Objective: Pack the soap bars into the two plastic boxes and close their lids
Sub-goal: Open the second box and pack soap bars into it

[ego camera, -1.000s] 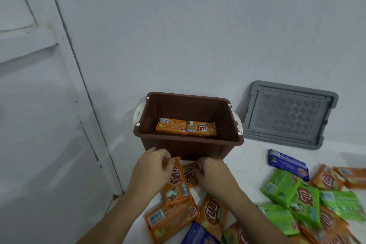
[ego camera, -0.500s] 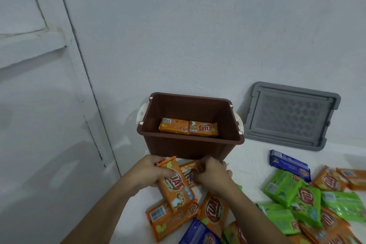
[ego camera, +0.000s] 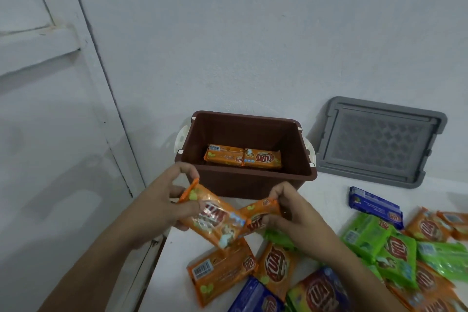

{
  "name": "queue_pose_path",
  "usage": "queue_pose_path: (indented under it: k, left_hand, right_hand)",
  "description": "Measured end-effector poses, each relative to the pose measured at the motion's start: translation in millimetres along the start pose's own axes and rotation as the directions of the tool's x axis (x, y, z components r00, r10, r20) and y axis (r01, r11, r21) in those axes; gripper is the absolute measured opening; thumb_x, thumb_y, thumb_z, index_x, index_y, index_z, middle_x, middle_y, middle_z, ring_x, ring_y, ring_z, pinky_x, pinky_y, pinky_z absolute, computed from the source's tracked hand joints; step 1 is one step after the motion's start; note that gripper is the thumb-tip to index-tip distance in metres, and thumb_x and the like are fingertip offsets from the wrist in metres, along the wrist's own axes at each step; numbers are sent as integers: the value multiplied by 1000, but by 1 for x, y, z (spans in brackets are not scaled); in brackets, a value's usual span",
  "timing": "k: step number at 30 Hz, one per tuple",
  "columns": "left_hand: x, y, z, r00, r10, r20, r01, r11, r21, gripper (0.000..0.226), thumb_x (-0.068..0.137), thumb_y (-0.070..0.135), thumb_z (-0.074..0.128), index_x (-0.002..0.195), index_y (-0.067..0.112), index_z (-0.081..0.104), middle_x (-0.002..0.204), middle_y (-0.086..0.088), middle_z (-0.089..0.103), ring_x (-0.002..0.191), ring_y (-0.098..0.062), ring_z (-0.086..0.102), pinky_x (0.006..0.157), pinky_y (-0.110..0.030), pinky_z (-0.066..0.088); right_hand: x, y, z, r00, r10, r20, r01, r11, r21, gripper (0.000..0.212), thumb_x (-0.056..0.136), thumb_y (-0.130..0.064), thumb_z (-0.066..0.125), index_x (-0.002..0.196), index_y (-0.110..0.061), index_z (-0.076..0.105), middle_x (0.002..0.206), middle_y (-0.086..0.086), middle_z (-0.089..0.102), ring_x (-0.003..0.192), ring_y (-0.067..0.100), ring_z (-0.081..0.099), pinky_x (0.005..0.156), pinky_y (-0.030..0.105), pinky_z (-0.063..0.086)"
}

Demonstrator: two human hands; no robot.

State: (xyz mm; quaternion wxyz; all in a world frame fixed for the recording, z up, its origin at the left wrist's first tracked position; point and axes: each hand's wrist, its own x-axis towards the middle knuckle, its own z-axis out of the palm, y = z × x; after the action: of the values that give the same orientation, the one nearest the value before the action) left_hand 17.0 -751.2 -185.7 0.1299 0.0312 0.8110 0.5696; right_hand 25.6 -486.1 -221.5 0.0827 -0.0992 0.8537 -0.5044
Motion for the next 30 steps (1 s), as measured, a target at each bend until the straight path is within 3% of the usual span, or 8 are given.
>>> queue_pose_path:
  k: [5,11,13,16,19,21,24,30]
  left_hand:
    - [9,21,-16,983,87,-163,-119,973,-196,33,86,7,66,94,33,48,87,-17,72,68,-26,72,52,-30,56]
    - [66,46,-22,947,178,-268,-216,969,-120,19,91,11,62,85,26,53,94,-13,68,80,-22,71,57,-30,58]
    - [94,50,-17,946,185,-266,-209,976,-63,18,91,12,62,79,23,55,98,-14,66,84,-22,69,56,-29,58]
    - [135,51,-4,944,200,-262,-191,980,58,18,89,14,64,77,25,57,105,-12,62,89,-24,68,58,-33,60]
    - [166,48,12,950,182,-253,-134,972,196,9,88,13,63,84,20,58,101,-4,57,81,-20,65,60,-36,61]
    - [181,43,20,963,140,-231,-80,965,250,6,89,12,61,88,17,58,98,-3,55,77,-19,64,61,-37,61]
    - [198,33,26,972,59,-229,8,959,282,10,88,9,61,86,18,56,104,-6,56,88,-23,62,54,-30,59]
    - [210,16,29,963,-32,-267,107,957,271,13,86,9,65,86,17,54,102,-5,54,81,-21,59,58,-32,59]
  right_hand:
    - [2,-19,-33,994,44,-100,-14,958,285,24,84,-9,65,101,-9,48,92,10,72,84,24,71,67,32,58]
    - [42,-42,-76,966,140,-217,-22,883,470,38,82,-12,67,114,-21,47,86,13,72,71,28,69,56,34,60]
    - [66,-44,-83,946,177,-272,-54,913,405,29,89,-10,63,111,-21,49,97,11,66,81,26,71,58,33,61]
    - [105,-42,-81,911,182,-369,-114,974,198,4,92,-12,60,91,-15,57,106,10,58,88,22,67,57,29,61]
    - [139,-35,-73,890,194,-414,-205,979,16,13,92,-13,59,79,-18,60,105,9,58,80,20,64,62,36,62]
    - [153,-33,-65,885,225,-408,-275,959,-67,11,93,-12,56,83,-17,60,100,6,55,70,16,62,66,38,62]
    - [169,-23,-56,878,261,-401,-336,933,-128,8,95,-10,52,92,-14,59,97,5,55,61,13,58,71,38,61]
    - [182,-5,-42,842,371,-392,-430,900,-71,14,96,-11,52,107,-10,59,108,11,58,70,21,64,74,36,61]
